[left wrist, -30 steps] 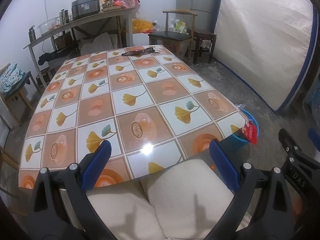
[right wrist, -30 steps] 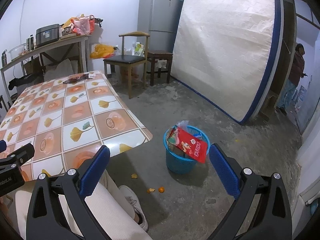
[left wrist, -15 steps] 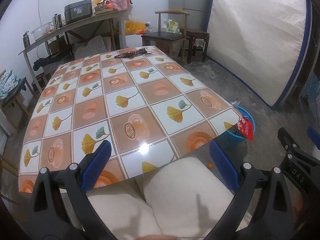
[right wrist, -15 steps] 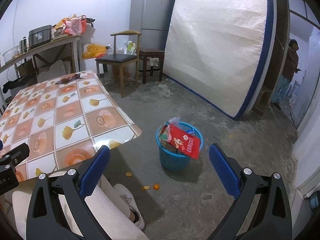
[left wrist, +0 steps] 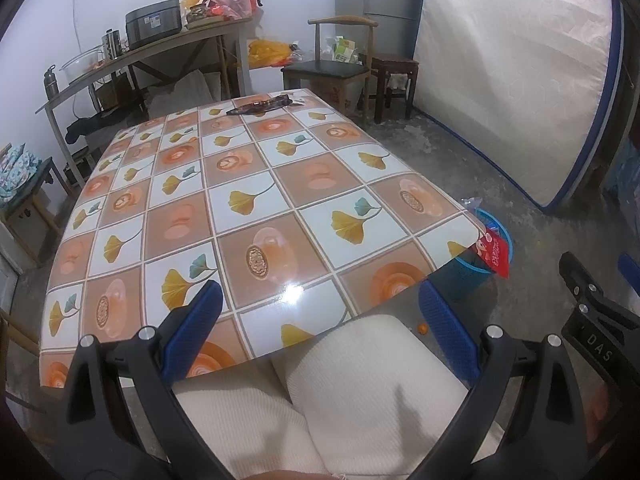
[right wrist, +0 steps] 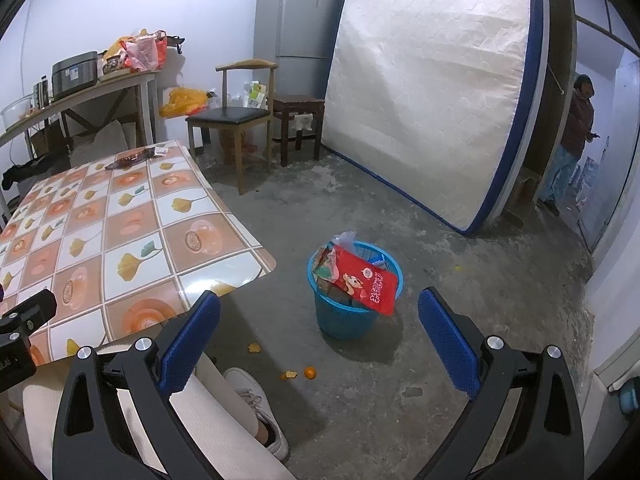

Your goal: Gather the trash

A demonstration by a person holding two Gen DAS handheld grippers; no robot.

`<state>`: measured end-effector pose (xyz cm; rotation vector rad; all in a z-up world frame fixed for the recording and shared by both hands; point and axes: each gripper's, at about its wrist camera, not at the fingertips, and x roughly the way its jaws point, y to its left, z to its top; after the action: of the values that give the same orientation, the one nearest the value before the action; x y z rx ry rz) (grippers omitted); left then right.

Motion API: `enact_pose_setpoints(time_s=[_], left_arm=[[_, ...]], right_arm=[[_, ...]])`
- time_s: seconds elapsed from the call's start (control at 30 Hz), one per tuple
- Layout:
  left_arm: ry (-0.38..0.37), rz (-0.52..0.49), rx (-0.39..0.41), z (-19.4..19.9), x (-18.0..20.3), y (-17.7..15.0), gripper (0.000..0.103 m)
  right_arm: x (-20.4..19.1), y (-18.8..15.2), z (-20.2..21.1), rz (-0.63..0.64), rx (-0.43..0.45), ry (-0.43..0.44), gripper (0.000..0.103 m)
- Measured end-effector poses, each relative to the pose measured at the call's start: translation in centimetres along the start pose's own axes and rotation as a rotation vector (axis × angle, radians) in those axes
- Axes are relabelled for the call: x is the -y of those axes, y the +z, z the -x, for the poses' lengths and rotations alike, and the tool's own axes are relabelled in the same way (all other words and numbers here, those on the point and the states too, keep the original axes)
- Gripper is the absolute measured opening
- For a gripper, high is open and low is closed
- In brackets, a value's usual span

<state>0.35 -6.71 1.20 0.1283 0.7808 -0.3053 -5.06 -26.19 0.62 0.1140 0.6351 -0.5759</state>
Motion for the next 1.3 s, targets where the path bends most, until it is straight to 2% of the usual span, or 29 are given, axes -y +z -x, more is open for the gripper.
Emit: enact_pose_setpoints(time_s=[1.3], left_arm=[[-0.018, -0.009, -0.015, -0.36, 0.11, -0.18, 0.094]], right_arm=[[-0.16, 0.30, 0.68, -0.002, 0.008, -0.012, 0.096]])
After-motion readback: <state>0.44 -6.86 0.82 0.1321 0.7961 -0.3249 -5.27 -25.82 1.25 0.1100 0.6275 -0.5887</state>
